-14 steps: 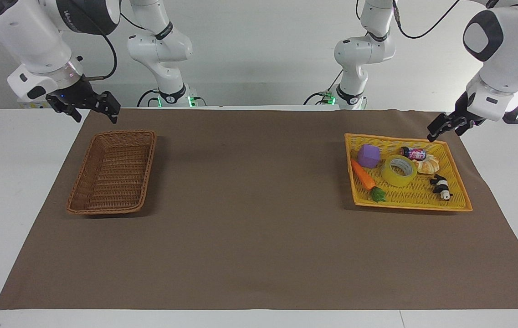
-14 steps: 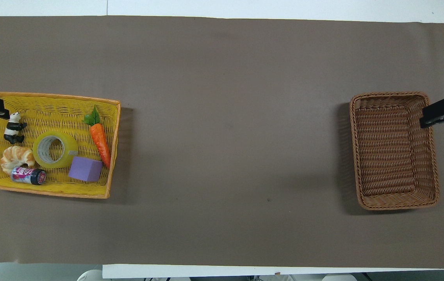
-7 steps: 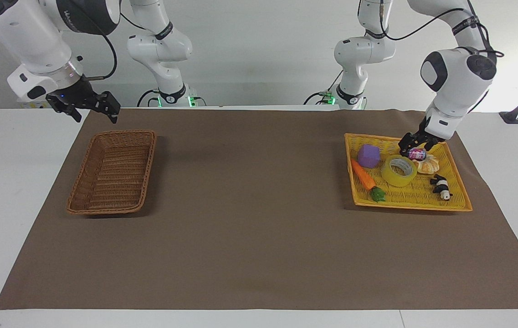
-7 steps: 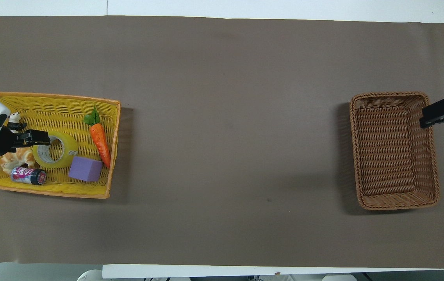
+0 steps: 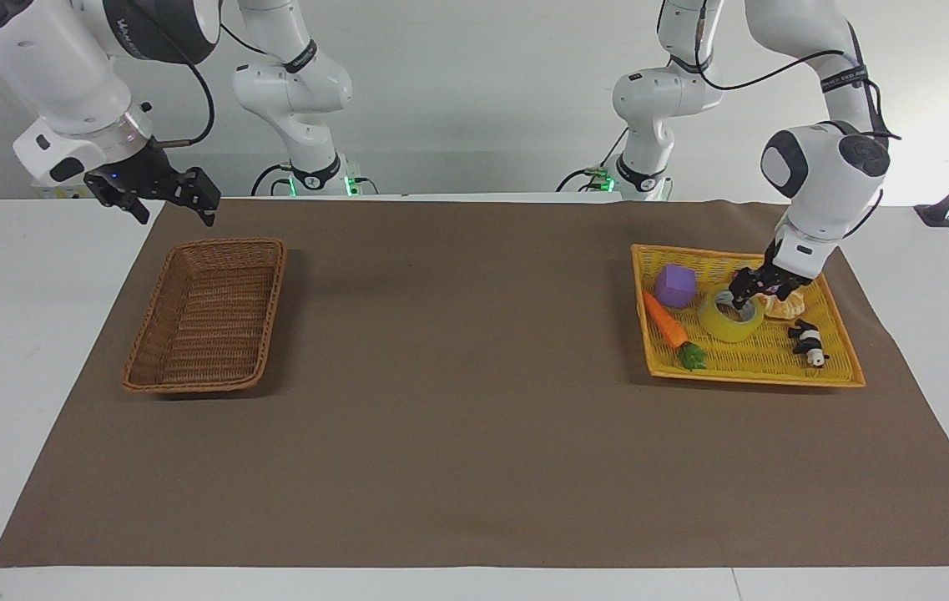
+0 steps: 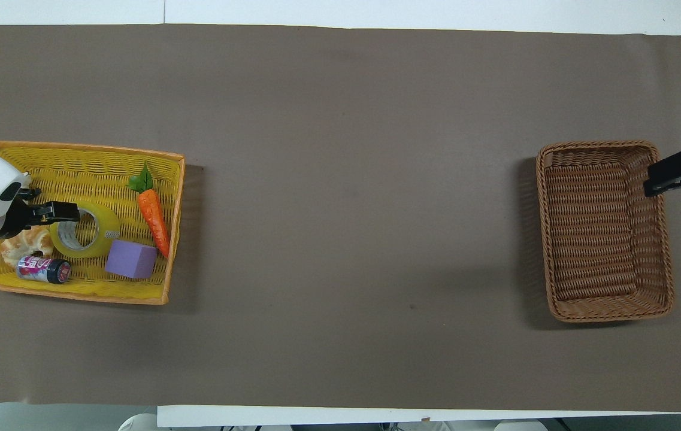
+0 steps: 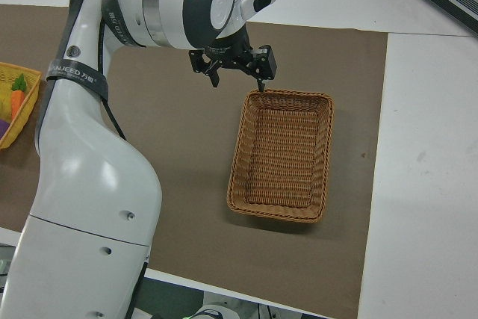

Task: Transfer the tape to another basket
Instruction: 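Reach the left gripper down into the yellow basket and grasp the tape roll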

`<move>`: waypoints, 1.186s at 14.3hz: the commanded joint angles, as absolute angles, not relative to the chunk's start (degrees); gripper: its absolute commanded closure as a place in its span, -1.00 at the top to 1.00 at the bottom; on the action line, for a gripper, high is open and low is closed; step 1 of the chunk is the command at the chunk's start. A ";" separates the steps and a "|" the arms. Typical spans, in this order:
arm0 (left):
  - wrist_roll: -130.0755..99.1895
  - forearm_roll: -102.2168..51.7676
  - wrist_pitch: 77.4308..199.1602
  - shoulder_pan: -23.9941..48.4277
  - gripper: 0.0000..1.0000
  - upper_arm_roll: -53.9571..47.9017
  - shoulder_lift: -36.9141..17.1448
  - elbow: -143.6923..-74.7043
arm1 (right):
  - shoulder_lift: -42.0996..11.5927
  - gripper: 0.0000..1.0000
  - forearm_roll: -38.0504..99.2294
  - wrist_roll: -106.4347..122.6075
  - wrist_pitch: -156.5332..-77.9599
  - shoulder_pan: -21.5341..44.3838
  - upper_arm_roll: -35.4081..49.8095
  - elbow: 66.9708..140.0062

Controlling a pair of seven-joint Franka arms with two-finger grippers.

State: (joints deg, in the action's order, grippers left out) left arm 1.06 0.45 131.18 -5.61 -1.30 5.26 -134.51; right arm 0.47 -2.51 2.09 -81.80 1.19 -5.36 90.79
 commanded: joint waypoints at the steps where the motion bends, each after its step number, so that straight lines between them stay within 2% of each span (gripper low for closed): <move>1: 4.39 0.26 133.68 -7.12 0.95 -1.49 3.87 -135.97 | 2.02 1.00 -2.72 3.52 -82.53 0.70 -4.92 92.64; 2: 4.48 0.26 134.03 -7.03 0.85 -1.49 3.61 -135.97 | 2.02 1.00 -2.72 3.52 -82.53 0.70 -4.92 92.64; 4: 4.48 0.26 133.95 -6.94 0.51 -1.49 3.17 -136.32 | 2.02 1.00 -2.72 3.52 -82.53 0.70 -4.92 92.64; 6: 4.57 0.26 134.21 -7.12 0.41 -1.49 3.16 -137.11 | 2.02 1.00 -2.72 3.52 -82.53 0.70 -4.92 92.64; 12: 7.03 0.26 134.30 -7.91 0.23 -1.49 3.51 -138.33 | 2.02 1.00 -2.72 3.52 -82.62 0.70 -4.92 92.64; 17: 8.00 0.26 136.67 -8.09 0.21 -1.58 3.52 -141.50 | 2.02 1.00 -2.72 3.52 -82.53 0.70 -4.92 92.64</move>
